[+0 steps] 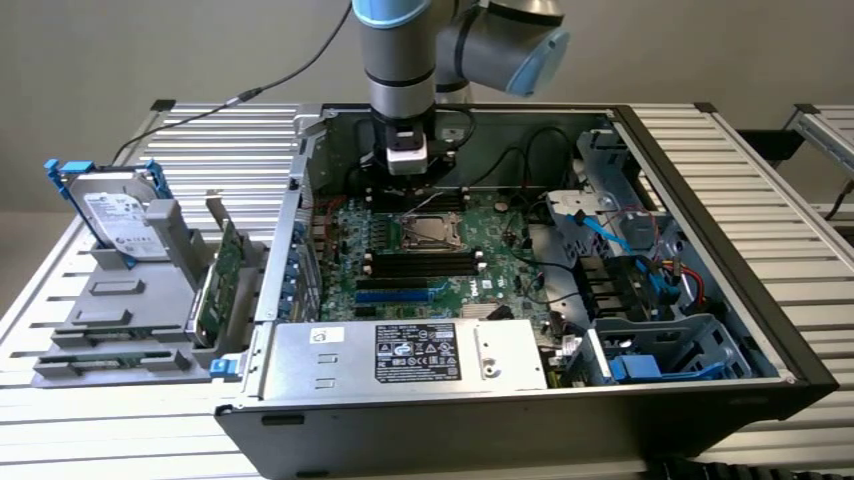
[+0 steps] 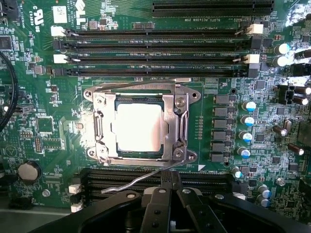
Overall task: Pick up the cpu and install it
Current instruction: 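Install the first cpu locking lever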
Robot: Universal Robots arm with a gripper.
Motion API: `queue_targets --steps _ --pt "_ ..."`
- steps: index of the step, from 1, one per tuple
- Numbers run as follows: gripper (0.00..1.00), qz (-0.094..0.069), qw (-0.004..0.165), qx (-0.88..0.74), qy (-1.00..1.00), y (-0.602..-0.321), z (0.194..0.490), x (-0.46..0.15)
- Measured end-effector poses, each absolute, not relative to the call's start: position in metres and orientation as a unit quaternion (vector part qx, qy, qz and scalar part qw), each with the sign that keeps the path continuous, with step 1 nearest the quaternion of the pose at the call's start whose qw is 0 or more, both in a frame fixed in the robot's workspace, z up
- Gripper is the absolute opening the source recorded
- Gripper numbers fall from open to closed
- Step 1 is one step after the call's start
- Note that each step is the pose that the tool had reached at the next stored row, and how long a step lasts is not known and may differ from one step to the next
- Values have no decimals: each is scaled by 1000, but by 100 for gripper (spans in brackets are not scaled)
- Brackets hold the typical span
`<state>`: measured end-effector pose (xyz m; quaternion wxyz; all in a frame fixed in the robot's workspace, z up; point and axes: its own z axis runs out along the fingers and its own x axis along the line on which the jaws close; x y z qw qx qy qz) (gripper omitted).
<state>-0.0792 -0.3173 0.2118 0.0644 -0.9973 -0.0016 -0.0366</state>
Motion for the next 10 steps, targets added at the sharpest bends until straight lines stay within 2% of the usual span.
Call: queue_targets --steps 10 --pt "11 -37 66 -997 -3 -318 204 -77"
